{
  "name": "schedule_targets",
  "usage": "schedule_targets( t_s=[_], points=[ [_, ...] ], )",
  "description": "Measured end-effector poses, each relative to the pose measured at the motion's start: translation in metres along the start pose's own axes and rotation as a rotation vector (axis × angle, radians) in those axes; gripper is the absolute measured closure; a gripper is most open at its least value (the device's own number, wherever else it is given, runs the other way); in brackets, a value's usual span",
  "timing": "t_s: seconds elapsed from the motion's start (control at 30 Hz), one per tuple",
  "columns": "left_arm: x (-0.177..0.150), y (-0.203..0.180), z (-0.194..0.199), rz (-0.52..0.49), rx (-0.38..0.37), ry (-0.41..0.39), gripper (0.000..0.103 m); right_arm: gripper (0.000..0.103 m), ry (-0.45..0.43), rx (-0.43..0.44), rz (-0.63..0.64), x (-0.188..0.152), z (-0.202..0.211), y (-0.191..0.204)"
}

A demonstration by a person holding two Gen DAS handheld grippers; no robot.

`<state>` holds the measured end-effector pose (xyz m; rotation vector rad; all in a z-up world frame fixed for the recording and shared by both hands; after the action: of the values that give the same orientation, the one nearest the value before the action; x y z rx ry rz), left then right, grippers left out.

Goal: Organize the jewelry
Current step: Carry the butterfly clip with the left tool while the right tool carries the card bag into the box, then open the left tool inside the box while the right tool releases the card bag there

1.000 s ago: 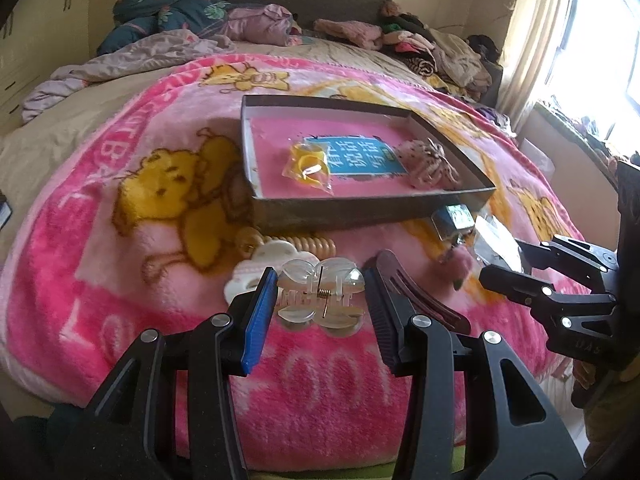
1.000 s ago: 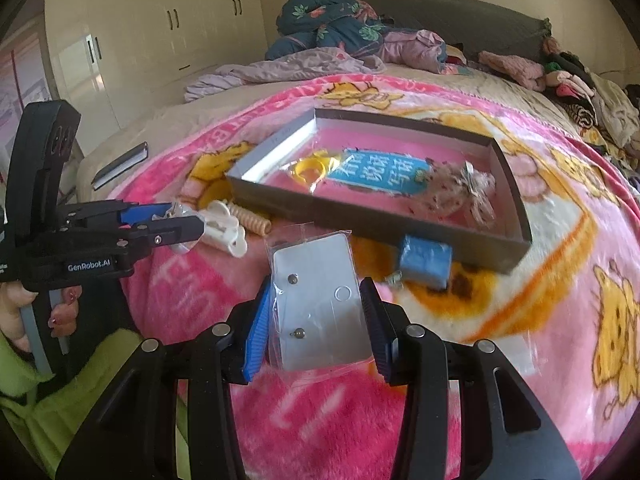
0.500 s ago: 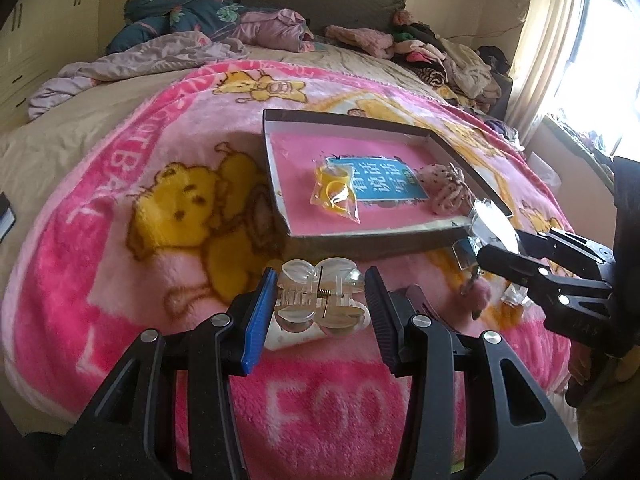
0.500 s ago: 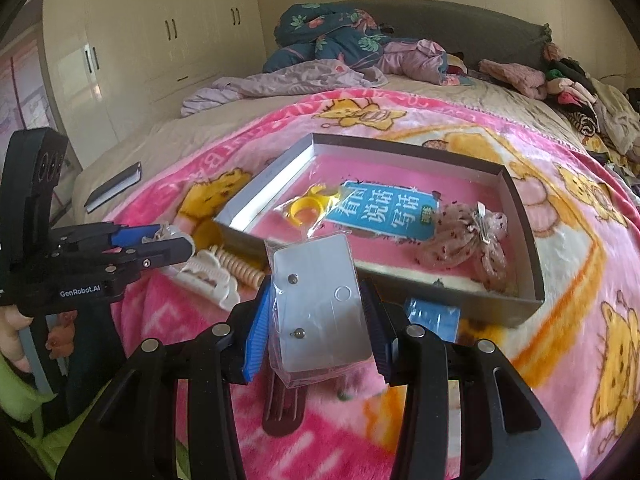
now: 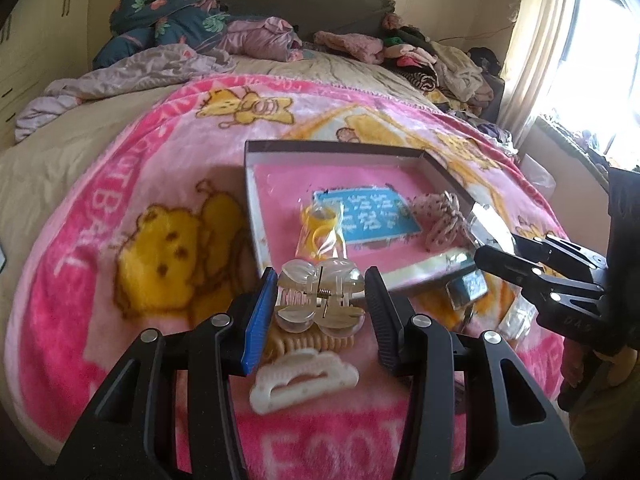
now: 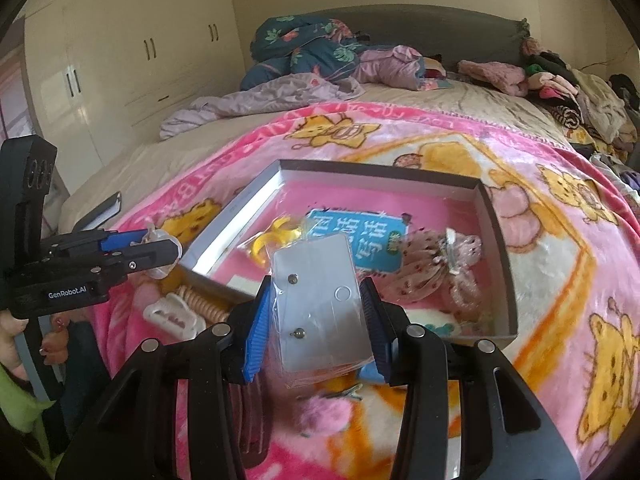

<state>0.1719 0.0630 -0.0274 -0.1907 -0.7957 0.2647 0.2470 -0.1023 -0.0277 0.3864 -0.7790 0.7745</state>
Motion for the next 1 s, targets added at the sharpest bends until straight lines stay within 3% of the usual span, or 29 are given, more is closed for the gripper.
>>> schedule_targets(
  t_s=[0.57,1.0],
  points=[
    [0.033,-0.03,-0.046,-0.034,-0.04,0.037,0.067,0.062,-0.04,-0.095,-0.065,0.019,0.0,-0.064],
    [0.035,-0.055,-0.099,-0.051,-0.065,0.104,0.067,0.062,0.007,-0.149,-0.11,0.01,-0.032,-0.106]
  ],
)
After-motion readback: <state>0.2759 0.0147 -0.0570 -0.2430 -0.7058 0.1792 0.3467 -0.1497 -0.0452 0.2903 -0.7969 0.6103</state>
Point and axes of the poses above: each gripper's, at about its wrist camera, not at the fingertips, and z roughly against the way its jaws point, y to its left, x to its top, the point moved 6 cm from there along -z, roughly the way its jaws point, and after that the axes turned 6 degrees about z, right-handed, at the moved point
